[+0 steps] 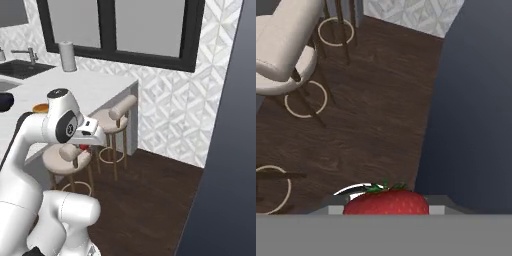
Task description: Take the strawberry from the fridge and place it on top of the pancake, located on the dining counter.
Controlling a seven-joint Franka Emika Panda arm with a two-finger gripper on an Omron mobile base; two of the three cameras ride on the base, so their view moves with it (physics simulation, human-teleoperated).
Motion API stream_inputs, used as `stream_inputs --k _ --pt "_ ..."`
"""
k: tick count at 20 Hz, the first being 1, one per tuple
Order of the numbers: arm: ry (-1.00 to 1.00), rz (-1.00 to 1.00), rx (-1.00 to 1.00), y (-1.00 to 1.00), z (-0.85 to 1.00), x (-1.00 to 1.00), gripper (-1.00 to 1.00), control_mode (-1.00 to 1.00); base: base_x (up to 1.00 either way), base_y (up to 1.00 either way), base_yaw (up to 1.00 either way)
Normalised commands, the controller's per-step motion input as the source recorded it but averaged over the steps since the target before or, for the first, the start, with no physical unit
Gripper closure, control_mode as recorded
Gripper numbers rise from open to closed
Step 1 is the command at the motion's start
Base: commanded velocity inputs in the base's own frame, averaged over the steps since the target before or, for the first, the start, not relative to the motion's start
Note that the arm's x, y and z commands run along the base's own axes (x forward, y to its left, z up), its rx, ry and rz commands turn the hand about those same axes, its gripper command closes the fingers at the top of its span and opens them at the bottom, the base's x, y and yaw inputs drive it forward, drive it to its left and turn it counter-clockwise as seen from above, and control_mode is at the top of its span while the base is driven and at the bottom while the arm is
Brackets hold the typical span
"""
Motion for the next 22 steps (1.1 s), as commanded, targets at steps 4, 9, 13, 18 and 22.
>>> stream_inputs --k 4,9,13,18,22 --pt "0.00 0.00 0.00 0.00 0.00 0.00 1.00 1.00 1.00 -0.32 0.68" --pt "0.00 0.00 0.00 0.00 0.00 0.00 1.00 1.00 0.97 -0.51 0.71" --pt "0.00 0.00 0.00 0.00 0.00 0.00 1.00 1.00 0.55 -0.69 0.77" --pt "0.00 0.00 0.00 0.00 0.00 0.00 1.00 1.00 0.34 -0.61 0.86" --pt "0.00 0.00 0.00 0.00 0.00 0.00 1.00 1.00 0.15 -0.58 0.88"
